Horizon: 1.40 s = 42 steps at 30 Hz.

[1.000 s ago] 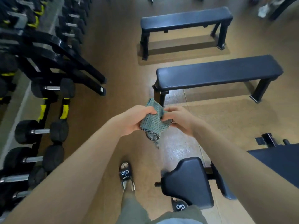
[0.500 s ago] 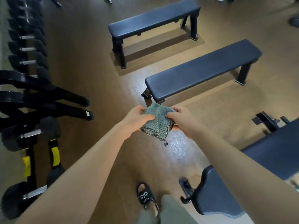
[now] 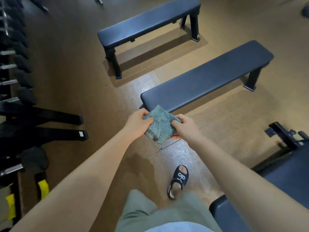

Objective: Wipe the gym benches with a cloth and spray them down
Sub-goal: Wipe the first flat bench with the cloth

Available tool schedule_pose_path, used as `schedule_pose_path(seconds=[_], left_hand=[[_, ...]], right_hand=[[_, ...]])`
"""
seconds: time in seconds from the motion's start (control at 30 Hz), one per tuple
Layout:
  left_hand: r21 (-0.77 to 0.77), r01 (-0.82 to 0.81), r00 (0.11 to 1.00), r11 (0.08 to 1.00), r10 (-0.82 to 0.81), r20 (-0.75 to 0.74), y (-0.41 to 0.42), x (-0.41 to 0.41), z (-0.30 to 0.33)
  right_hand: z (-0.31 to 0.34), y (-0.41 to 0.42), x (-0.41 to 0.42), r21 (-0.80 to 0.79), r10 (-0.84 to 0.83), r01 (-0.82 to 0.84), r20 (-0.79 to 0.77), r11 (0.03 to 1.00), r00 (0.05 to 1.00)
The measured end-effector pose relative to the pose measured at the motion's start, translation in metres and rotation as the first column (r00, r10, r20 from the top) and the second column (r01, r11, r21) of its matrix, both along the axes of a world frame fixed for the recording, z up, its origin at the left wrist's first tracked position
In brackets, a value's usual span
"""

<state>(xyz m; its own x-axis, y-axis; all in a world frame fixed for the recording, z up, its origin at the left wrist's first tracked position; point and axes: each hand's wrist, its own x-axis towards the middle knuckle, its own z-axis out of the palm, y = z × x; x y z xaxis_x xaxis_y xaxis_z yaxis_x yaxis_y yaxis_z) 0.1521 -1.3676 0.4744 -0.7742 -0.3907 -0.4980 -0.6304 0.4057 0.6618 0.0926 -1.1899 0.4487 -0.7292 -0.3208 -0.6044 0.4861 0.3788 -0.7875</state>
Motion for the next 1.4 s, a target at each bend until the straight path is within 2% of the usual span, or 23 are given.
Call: schedule_pose_path(seconds=[0.2, 0.37, 0.6, 0.73, 0.87, 0.9, 0.97, 1.03, 1.1, 1.2, 1.3, 1.4], left_hand=[[-0.008, 0.03, 0.999, 1.0, -0.03, 0.04, -0.019, -0.063, -0.042], [0.021, 0.123, 0.992, 0.992, -0.123, 0.026, -0.056, -0.13, -0.103], [-0.052, 0.258, 0.964, 0.965, -0.254, 0.079, -0.107, -0.212, -0.214], [0.094, 0.27, 0.961, 0.958, -0.274, 0.028, -0.117, -0.247, -0.276], [0.179, 0.212, 0.975, 0.961, -0.219, 0.022, -0.116, -0.282, -0.346], [0.141, 0.221, 0.973, 0.965, -0.227, 0.028, -0.117, -0.289, -0.369], [-0.11, 0.339, 0.937, 0.934, -0.325, 0.126, -0.122, -0.298, -0.416], [-0.461, 0.461, 0.887, 0.759, -0.378, 0.265, -0.123, -0.299, -0.459], [-0.665, 0.403, 0.909, 0.629, -0.361, 0.21, -0.11, -0.291, -0.489], [-0.77, 0.337, 0.894, 0.541, -0.44, 0.082, -0.074, -0.267, -0.524], [-0.785, 0.294, 0.89, 0.545, -0.456, 0.017, -0.046, -0.253, -0.549], [-0.817, 0.257, 0.916, 0.516, -0.399, 0.037, -0.042, -0.259, -0.554]], right_hand=[[-0.034, -0.015, -0.07, 0.086, 0.036, -0.041, 0.058, 0.995, 0.998], [-0.091, -0.041, -0.125, 0.21, 0.097, -0.11, 0.072, 0.971, 0.993], [-0.208, -0.081, -0.195, 0.376, 0.214, -0.189, -0.024, 0.907, 0.977], [-0.287, -0.087, -0.23, 0.452, 0.256, -0.17, -0.137, 0.876, 0.957], [-0.38, -0.087, -0.27, 0.53, 0.362, -0.143, -0.338, 0.836, 0.869], [-0.403, -0.087, -0.279, 0.554, 0.389, -0.124, -0.393, 0.823, 0.833], [-0.445, -0.089, -0.296, 0.581, 0.431, -0.072, -0.51, 0.811, 0.744], [-0.481, -0.091, -0.312, 0.602, 0.484, -0.028, -0.612, 0.798, 0.626], [-0.507, -0.092, -0.324, 0.627, 0.539, 0.0, -0.67, 0.779, 0.511], [-0.529, -0.092, -0.332, 0.613, 0.535, 0.093, -0.745, 0.785, 0.399], [-0.542, -0.092, -0.331, 0.584, 0.508, 0.147, -0.785, 0.799, 0.354], [-0.545, -0.09, -0.332, 0.588, 0.519, 0.155, -0.788, 0.794, 0.332]])
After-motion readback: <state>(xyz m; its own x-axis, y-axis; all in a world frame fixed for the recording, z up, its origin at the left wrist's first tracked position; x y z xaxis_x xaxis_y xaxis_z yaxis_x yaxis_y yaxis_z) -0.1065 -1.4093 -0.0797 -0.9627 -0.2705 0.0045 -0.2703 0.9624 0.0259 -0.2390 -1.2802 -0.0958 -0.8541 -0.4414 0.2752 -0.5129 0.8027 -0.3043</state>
